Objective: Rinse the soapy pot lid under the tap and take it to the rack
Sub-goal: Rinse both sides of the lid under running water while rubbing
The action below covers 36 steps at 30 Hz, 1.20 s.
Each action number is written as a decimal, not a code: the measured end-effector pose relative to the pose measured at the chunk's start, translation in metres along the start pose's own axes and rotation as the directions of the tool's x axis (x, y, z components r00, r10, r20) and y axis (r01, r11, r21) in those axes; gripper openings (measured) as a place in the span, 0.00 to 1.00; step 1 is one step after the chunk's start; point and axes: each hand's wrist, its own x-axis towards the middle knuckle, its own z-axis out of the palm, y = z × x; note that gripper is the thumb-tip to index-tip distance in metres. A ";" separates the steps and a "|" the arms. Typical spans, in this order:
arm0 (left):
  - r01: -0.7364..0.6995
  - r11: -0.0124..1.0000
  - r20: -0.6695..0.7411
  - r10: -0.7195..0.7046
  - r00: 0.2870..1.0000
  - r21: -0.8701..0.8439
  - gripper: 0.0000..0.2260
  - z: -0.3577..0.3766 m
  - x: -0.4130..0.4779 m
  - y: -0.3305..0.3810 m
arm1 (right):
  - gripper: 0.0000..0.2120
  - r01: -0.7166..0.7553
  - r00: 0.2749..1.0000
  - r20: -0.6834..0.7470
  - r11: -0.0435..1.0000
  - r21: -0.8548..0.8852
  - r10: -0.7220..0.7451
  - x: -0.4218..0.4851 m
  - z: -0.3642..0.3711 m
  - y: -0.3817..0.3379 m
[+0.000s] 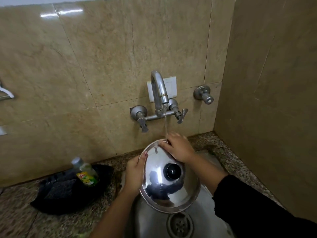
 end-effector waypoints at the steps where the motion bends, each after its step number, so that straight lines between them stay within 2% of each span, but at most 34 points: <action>1: -0.018 1.000 0.002 0.018 1.000 -0.019 0.16 0.002 0.001 0.002 | 0.24 0.112 0.994 0.006 0.994 0.001 -0.112 0.001 0.001 -0.008; 2: -0.043 0.999 0.002 0.043 0.999 -0.018 0.15 0.005 0.000 0.006 | 0.22 0.222 0.975 0.018 0.975 -0.002 -0.222 0.002 0.002 -0.016; 3: -0.058 0.998 -0.005 0.058 0.998 -0.012 0.15 0.007 -0.002 0.008 | 0.20 0.272 0.962 0.030 0.962 0.002 -0.272 0.003 0.003 -0.018; 4: -0.056 0.998 -0.030 0.055 0.998 -0.029 0.16 0.009 -0.003 0.009 | 0.19 0.240 0.971 0.013 0.971 0.026 -0.240 0.003 0.001 -0.017; 6: -0.008 0.991 -0.131 -0.010 0.991 -0.131 0.16 0.009 -0.008 0.006 | 0.16 -0.020 0.996 -0.081 0.982 0.185 0.035 0.001 -0.004 -0.002; 7: 0.011 0.980 -0.176 -0.047 0.983 -0.200 0.15 0.007 -0.011 0.007 | 0.14 -0.149 0.971 -0.136 0.946 0.288 0.194 -0.002 -0.005 0.007; 8: 0.029 0.967 -0.190 -0.079 0.979 -0.253 0.14 0.004 -0.011 0.005 | 0.13 -0.212 0.938 -0.180 0.902 0.375 0.296 -0.004 -0.003 0.015; 9: 0.044 0.966 -0.161 -0.087 0.983 -0.253 0.13 0.001 -0.010 0.003 | 0.11 -0.227 0.915 -0.203 0.862 0.454 0.348 -0.006 0.000 0.023; 11: 0.063 0.993 -0.029 -0.066 0.997 -0.096 0.14 -0.004 -0.004 0.001 | 0.08 -0.199 0.913 -0.181 0.787 0.584 0.365 -0.007 0.003 0.027; 13: 0.056 0.996 0.088 -0.062 0.994 0.067 0.19 -0.005 0.001 0.005 | 0.09 -0.178 0.952 -0.089 0.765 0.619 0.293 -0.004 0.001 0.020; 15: 0.051 0.997 0.079 -0.056 0.995 0.063 0.20 -0.003 0.002 0.013 | 0.12 -0.147 0.987 0.022 0.840 0.523 0.160 -0.001 -0.003 0.006; 16: 0.049 0.998 0.050 -0.051 0.997 0.037 0.19 -0.003 0.001 0.016 | 0.12 -0.112 0.993 0.032 0.885 0.453 0.109 0.000 -0.005 -0.001; 19: 0.073 0.993 -0.022 -0.075 0.997 -0.090 0.17 -0.002 -0.005 0.015 | 0.16 0.064 0.993 -0.114 0.971 0.230 -0.038 -0.006 -0.003 -0.005; 21: 0.106 0.983 -0.114 -0.123 0.986 -0.149 0.15 -0.002 -0.009 0.012 | 0.21 0.131 0.983 -0.131 0.991 0.022 -0.127 -0.024 0.001 0.002; 23: 0.136 0.965 -0.198 -0.181 0.963 -0.224 0.14 -0.003 -0.013 0.008 | 0.25 0.103 0.992 -0.058 0.992 -0.075 -0.108 -0.052 0.014 0.007; 28: 0.231 0.921 -0.300 -0.327 0.896 -0.314 0.14 -0.001 -0.015 -0.010 | 0.37 0.114 0.986 0.130 0.988 -0.103 -0.100 -0.118 0.044 -0.005; 29: 0.247 0.913 -0.303 -0.348 0.887 -0.325 0.14 0.000 -0.016 -0.012 | 0.38 0.089 0.989 0.131 0.990 -0.108 -0.074 -0.116 0.044 0.001; 33: 0.236 0.921 -0.282 -0.326 0.902 -0.309 0.14 0.008 -0.017 -0.013 | 0.38 -0.186 0.983 -0.008 0.980 -0.077 0.186 -0.083 0.032 0.028; 36: 0.238 0.922 -0.307 -0.332 0.892 -0.304 0.15 0.009 -0.015 -0.008 | 0.35 -0.115 0.993 -0.025 0.992 -0.054 0.114 -0.087 0.039 0.019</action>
